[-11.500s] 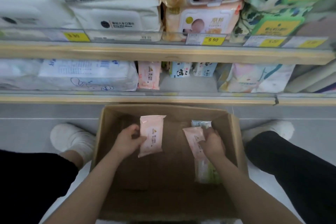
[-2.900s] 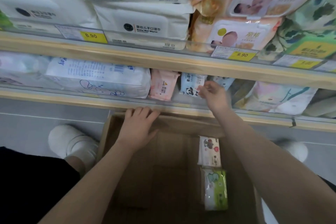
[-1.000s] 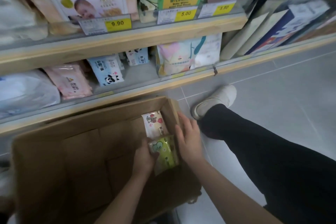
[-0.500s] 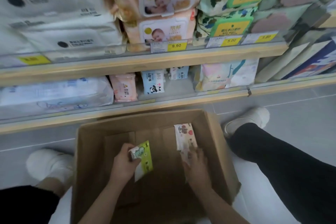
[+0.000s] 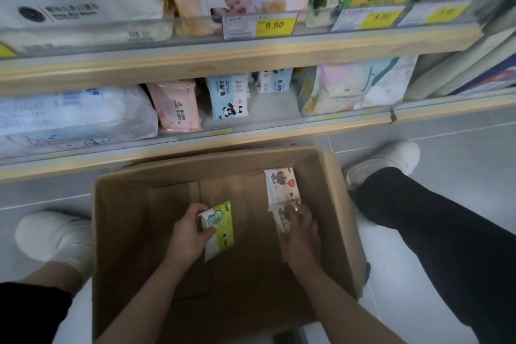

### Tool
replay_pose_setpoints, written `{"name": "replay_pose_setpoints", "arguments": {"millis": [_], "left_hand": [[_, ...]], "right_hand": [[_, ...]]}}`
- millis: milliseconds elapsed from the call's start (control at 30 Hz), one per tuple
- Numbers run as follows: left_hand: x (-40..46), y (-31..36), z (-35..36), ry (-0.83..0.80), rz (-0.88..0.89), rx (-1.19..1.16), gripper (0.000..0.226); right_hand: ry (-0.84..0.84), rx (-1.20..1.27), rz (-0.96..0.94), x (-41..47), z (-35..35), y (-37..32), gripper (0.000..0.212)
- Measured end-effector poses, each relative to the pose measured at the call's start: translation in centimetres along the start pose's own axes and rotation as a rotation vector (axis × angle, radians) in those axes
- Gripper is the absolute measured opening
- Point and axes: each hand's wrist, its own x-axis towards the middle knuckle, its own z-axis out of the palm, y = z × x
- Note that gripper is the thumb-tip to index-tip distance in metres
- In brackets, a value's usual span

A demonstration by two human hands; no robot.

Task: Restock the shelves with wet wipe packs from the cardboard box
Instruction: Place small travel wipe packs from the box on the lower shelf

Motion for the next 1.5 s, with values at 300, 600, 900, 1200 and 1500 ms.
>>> {"name": "replay_pose_setpoints", "arguments": {"millis": [300, 600, 900, 1200, 1500], "left_hand": [[-1.3, 3.9, -2.7, 0.086, 0.123, -0.071, 0.037], [-2.2, 8.4, -9.8, 0.211, 0.277, -0.116, 0.036], [-0.4, 7.0, -13.5, 0.286, 0.251, -0.197, 0.038], [1.2, 4.8, -13.5, 0.269, 0.254, -0.195, 0.042], [0.9, 5.0, -13.2, 0.278, 0.259, -0.199, 0.043]], "right_hand": [[0.086, 0.293, -0.171, 0.1, -5.7, -4.5, 0.082], [0.397, 0.323, -0.412, 1.9, -14.1, -12.1, 0.079], [0.252, 0.709, -0.385, 8.9, -13.1, -18.7, 0.102], [0.330, 0.694, -0.294, 13.3, -10.2, -21.4, 0.098], [0.324, 0.709, -0.319, 13.4, -10.7, -20.5, 0.086]]}}
